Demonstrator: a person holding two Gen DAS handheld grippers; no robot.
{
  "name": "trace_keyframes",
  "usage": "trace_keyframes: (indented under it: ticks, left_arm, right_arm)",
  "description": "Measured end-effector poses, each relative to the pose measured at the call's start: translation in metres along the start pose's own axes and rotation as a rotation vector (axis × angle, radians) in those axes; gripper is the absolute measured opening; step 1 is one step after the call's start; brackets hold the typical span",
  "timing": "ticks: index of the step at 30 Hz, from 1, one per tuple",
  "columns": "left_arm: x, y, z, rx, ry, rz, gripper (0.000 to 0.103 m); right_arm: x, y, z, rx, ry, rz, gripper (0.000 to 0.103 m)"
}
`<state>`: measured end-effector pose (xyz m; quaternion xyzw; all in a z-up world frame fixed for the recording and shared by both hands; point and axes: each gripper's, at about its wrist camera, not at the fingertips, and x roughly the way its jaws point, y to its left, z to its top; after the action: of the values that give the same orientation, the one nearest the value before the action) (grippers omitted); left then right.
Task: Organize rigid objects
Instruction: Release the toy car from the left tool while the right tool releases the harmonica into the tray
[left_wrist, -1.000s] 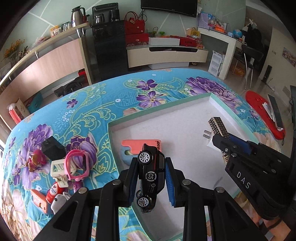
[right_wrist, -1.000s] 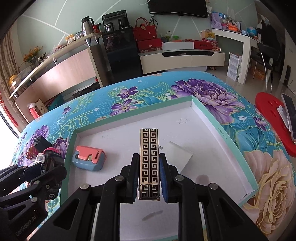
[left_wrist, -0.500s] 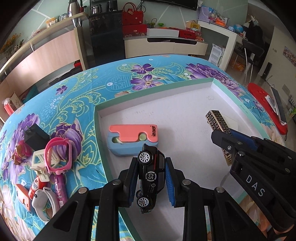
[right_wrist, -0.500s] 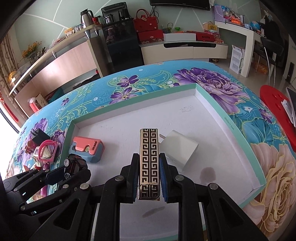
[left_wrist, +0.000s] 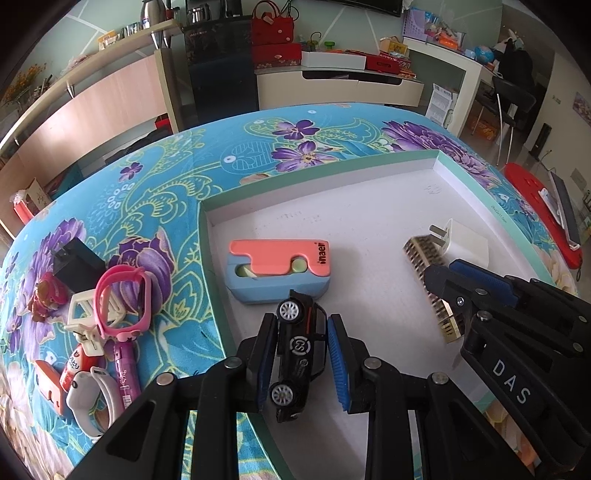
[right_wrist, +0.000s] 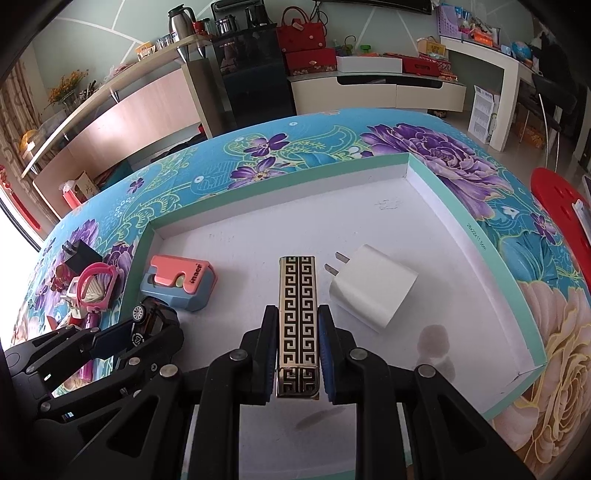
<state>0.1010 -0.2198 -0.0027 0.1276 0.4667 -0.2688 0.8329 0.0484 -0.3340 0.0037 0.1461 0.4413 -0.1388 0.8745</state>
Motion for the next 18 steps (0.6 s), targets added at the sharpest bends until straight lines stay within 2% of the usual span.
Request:
trace_keyframes:
  ticks: [10,12,14,18]
  left_arm:
    - [-0.02,0.011,0.004,-0.024,-0.042,0.021,0.031]
    - [-0.026,0.02,0.004,-0.049,-0.053,0.036,0.036]
    - [-0.031,0.03,0.004,-0.077,-0.064,0.064,0.051]
    - [-0.04,0.053,0.001,-0.129,-0.077,0.131,0.06]
  right_arm:
    - [-0.011,0.004,0.003,-0.007,-0.055,0.019,0.022]
    - [-0.011,0.004,0.003,-0.004,-0.057,0.02,0.022]
    - [-0.01,0.005,0.003,-0.006,-0.052,0.022,0.022]
    - [-0.007,0.013,0.002,-0.023,-0.043,0.03,0.023]
